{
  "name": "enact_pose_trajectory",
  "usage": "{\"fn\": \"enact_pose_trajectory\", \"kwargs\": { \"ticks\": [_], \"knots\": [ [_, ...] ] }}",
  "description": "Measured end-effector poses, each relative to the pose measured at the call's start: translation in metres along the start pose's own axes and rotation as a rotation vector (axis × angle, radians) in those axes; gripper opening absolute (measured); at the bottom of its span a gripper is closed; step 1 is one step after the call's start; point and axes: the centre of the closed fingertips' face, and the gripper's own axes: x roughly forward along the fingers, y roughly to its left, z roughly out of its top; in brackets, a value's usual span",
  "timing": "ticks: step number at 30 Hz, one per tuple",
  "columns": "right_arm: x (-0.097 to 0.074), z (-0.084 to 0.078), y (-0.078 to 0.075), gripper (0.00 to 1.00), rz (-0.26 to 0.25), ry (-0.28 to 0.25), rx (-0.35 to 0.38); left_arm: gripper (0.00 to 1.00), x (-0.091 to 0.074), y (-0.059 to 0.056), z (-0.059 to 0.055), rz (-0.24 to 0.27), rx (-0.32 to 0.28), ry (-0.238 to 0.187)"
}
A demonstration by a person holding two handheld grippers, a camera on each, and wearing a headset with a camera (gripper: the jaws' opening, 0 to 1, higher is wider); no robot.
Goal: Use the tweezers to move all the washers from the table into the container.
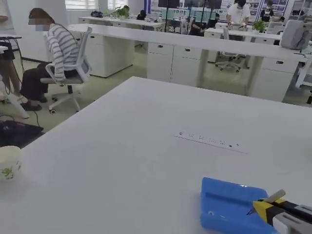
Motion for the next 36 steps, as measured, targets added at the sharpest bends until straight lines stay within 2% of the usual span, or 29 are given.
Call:
{"fn": "enact_pose_trajectory", "kwargs": {
  "ticks": [4, 9, 12, 15, 17, 24, 26, 30, 36],
  "knots": [
    [-0.009, -0.011, 0.005, 0.03, -0.005, 0.002, 0.022, 0.99, 0.000, -0.001, 0.002, -0.008, -0.002, -0.013],
    [-0.017, -0.022, 0.002, 0.03, -0.017, 0.009, 0.054, 0.99, 0.001, -0.001, 0.002, -0.004, 0.009, -0.014],
    [-0.021, -0.026, 0.002, 0.03, -0.019, 0.007, 0.071, 0.99, 0.000, -0.001, 0.005, -0.003, -0.002, -0.030],
    [-0.021, -0.034, 0.004, 0.03, -0.008, 0.025, 0.078, 0.99, -0.001, 0.001, 0.009, 0.003, -0.014, -0.052],
    [-0.020, -0.040, 0.006, 0.03, -0.008, 0.036, 0.074, 0.99, -0.001, 0.002, 0.008, 0.009, -0.004, -0.045],
    [-0.009, -0.057, 0.011, 0.03, 0.018, 0.077, 0.087, 0.99, -0.002, 0.002, 0.009, 0.007, -0.008, -0.054],
    [-0.005, -0.060, 0.013, 0.03, 0.023, 0.088, 0.080, 0.99, 0.000, 0.004, 0.005, 0.022, -0.002, -0.035],
    [0.005, -0.068, 0.011, 0.03, 0.032, 0.119, 0.067, 0.99, -0.001, 0.004, 0.007, 0.027, 0.006, -0.042],
    [0.012, -0.078, 0.009, 0.03, 0.036, 0.152, 0.067, 0.97, -0.001, 0.003, 0.006, 0.021, 0.000, -0.037]
  ]
}}
